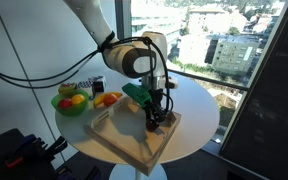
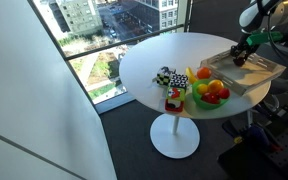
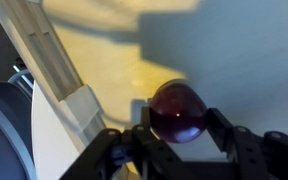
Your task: Remove the apple from the box and put it in the green bowl
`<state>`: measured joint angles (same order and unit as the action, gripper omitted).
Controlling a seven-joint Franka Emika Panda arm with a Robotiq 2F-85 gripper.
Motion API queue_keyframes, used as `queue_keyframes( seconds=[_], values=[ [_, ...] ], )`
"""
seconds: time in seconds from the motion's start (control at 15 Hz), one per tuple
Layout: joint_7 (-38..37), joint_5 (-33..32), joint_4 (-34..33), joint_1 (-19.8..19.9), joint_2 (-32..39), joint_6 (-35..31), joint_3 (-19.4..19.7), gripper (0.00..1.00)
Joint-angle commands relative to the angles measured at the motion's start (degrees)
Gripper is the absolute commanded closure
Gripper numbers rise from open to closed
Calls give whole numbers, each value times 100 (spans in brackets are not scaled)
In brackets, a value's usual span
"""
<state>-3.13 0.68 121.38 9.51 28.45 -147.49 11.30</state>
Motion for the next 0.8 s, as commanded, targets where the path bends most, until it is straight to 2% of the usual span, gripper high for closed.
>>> queue_keyframes(
  seconds=[0.0, 0.73],
  values=[
    [-31, -27, -82, 46, -65, 148, -4, 66],
    [-137, -117, 28, -69, -558, 739, 18, 66]
  ],
)
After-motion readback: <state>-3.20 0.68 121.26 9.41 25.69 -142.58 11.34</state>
